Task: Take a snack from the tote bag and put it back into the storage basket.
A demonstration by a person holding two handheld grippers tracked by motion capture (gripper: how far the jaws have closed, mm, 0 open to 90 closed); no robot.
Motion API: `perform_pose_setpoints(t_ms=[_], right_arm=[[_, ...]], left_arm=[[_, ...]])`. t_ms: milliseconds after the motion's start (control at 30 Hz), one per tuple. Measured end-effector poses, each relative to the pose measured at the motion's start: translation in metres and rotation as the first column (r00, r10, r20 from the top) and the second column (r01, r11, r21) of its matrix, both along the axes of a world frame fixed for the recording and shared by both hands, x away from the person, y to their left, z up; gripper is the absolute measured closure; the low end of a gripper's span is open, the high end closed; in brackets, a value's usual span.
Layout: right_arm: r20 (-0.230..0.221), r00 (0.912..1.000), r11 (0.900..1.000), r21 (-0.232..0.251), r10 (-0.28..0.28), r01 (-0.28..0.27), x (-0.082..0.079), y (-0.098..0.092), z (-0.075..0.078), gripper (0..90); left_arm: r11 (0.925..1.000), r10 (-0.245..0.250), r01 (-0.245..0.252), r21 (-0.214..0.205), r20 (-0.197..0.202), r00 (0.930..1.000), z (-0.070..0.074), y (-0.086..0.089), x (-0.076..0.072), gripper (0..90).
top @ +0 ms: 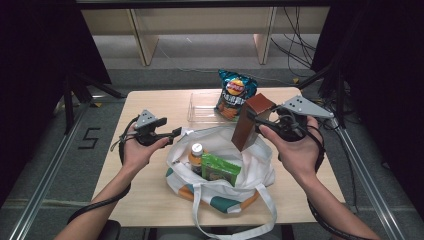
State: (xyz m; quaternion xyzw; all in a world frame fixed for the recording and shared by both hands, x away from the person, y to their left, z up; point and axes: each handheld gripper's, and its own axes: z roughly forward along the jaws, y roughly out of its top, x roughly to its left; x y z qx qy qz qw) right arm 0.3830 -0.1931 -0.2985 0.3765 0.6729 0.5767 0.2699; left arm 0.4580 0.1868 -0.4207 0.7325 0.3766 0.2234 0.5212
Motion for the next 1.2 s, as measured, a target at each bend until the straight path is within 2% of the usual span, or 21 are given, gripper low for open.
perform_pose_setpoints(t_ms=[200, 267, 300, 400, 500, 600, 700, 733, 1033, 1067, 1100, 1167, 1200], right_arm=[[0.032, 0.9995, 0.9999, -0.008, -0.008, 0.008, 0.005, -0.003, 0.008, 39.1], [0.012, 0.9998, 0.9999, 0.005, -0.014, 0.014, 0.005, -0.003, 0.010, 39.1], [0.026, 0.9996, 0.9999, -0.006, -0.013, 0.013, 0.006, -0.004, 0.010, 39.1], [0.031, 0.9994, 0.9999, -0.001, -0.017, 0.017, 0.008, -0.005, 0.010, 39.1], [0.011, 0.9996, 0.9996, 0.011, -0.026, 0.026, 0.009, -0.005, 0.010, 39.1], [0.034, 0.9991, 0.9997, 0.007, -0.023, 0.023, 0.013, -0.006, 0.011, 39.1], [0.034, 0.9991, 0.9996, 0.014, -0.026, 0.025, 0.015, -0.007, 0.012, 39.1], [0.020, 0.9992, 0.9993, 0.015, -0.034, 0.034, 0.014, -0.007, 0.013, 39.1], [0.053, 0.9977, 0.9990, 0.011, -0.043, 0.043, 0.020, -0.008, 0.024, 39.2], [0.045, 0.9980, 0.9989, 0.016, -0.045, 0.044, 0.020, -0.008, 0.025, 39.2], [0.064, 0.9970, 0.9991, 0.007, -0.043, 0.042, 0.022, -0.009, 0.026, 39.2], [0.047, 0.9975, 0.9984, 0.021, -0.053, 0.052, 0.023, -0.009, 0.029, 39.1], [0.057, 0.9972, 0.9987, 0.019, -0.049, 0.048, 0.024, -0.010, 0.029, 39.2]], left_arm=[[1.0000, 0.002, -0.002, -0.001, 0.000, 1.0000, 0.000, 0.000, 0.000, 27.0], [1.0000, 0.002, -0.002, -0.001, -0.001, 1.0000, 0.000, 0.000, 0.000, 27.0], [1.0000, 0.002, -0.002, 0.000, -0.001, 1.0000, 0.000, 0.000, 0.000, 27.0], [1.0000, 0.001, -0.001, 0.001, 0.000, 1.0000, 0.000, 0.000, 0.000, 27.0], [1.0000, 0.002, -0.002, 0.000, 0.000, 1.0000, 0.000, 0.000, 0.000, 27.0], [1.0000, 0.001, -0.001, 0.000, 0.001, 1.0000, 0.000, 0.000, 0.000, 27.0], [1.0000, 0.002, -0.002, -0.001, 0.000, 1.0000, 0.000, 0.000, 0.000, 27.0], [1.0000, 0.001, -0.001, 0.001, 0.000, 1.0000, 0.000, 0.000, 0.000, 27.0], [1.0000, 0.000, 0.000, -0.001, 0.000, 1.0000, 0.000, 0.000, 0.000, 27.0], [1.0000, 0.000, 0.000, -0.001, 0.000, 1.0000, 0.000, 0.000, 0.000, 27.0], [1.0000, 0.001, -0.001, -0.001, -0.001, 1.0000, 0.000, 0.000, 0.000, 27.0], [1.0000, 0.000, 0.000, -0.002, 0.001, 1.0000, 0.000, 0.000, 0.000, 27.0], [1.0000, 0.000, 0.000, -0.001, 0.001, 1.0000, 0.000, 0.000, 0.000, 27.0]])
